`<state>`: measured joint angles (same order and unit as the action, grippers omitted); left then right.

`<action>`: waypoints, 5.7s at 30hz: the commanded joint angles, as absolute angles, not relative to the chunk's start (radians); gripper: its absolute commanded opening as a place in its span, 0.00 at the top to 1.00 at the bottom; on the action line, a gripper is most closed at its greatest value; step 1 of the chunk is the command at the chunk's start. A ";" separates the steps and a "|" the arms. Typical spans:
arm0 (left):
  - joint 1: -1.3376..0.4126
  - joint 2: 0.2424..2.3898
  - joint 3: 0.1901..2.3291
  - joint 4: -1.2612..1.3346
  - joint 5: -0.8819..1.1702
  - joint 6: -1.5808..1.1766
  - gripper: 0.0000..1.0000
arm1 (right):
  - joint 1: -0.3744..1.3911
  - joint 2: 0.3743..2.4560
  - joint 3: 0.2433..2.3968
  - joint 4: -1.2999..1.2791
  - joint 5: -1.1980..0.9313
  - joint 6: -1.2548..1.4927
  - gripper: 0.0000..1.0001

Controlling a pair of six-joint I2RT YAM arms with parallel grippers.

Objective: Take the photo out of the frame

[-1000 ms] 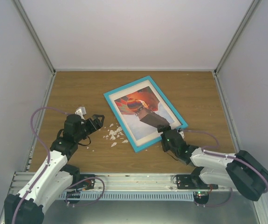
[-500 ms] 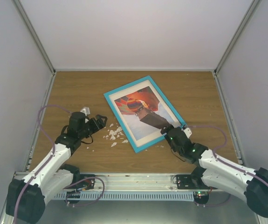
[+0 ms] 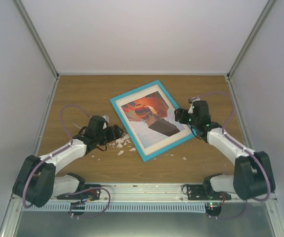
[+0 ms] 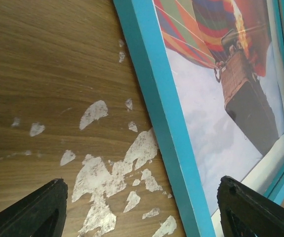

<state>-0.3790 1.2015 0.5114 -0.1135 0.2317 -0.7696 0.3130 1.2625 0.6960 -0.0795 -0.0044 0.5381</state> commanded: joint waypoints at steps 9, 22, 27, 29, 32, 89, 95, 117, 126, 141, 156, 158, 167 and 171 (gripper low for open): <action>-0.451 1.446 0.661 -0.008 0.233 -0.700 0.24 | 0.026 1.632 0.880 0.027 -0.442 0.237 0.37; -0.453 1.590 0.733 -0.023 0.235 -0.653 0.44 | -0.025 1.802 0.874 0.023 -0.508 0.213 0.59; -0.450 1.607 0.744 -0.048 0.207 -0.634 0.52 | -0.023 1.792 0.828 0.018 -0.552 0.211 0.69; -0.447 1.608 0.745 -0.057 0.192 -0.626 0.55 | -0.019 1.784 0.807 0.014 -0.571 0.212 0.69; -0.437 1.606 0.744 -0.067 0.186 -0.617 0.58 | -0.005 1.773 0.772 0.010 -0.615 0.228 0.69; -0.345 1.536 0.692 -0.274 -0.154 -0.515 0.40 | 0.549 1.751 0.933 -0.216 0.036 0.421 0.77; -0.345 1.476 0.689 -0.287 -0.172 -0.524 0.39 | 0.549 1.707 0.939 -0.206 0.021 0.440 0.90; -0.345 1.293 0.747 -0.364 -0.158 -0.545 0.15 | 0.548 1.620 0.930 -0.168 0.024 0.453 0.99; -0.340 1.161 0.777 -0.401 -0.113 -0.546 0.07 | 0.510 1.589 0.993 -0.246 -0.029 0.359 0.99; -0.325 1.051 0.771 -0.392 -0.022 -0.536 0.04 | 0.350 1.510 0.979 -0.279 -0.081 0.276 0.99; -0.360 0.996 0.907 -0.491 -0.005 -0.380 0.01 | -0.102 1.526 1.090 -0.371 -0.298 -0.146 0.99; -0.387 0.971 0.935 -0.516 -0.062 -0.352 0.01 | -0.165 1.568 1.141 -0.427 -0.315 -0.184 0.99; -0.494 0.879 0.884 -0.484 -0.143 -0.301 0.01 | -0.321 1.745 1.349 -0.576 -0.359 -0.265 0.99; -0.506 0.841 0.877 -0.491 -0.195 -0.295 0.01 | -0.395 1.799 1.379 -0.571 -0.331 -0.275 0.99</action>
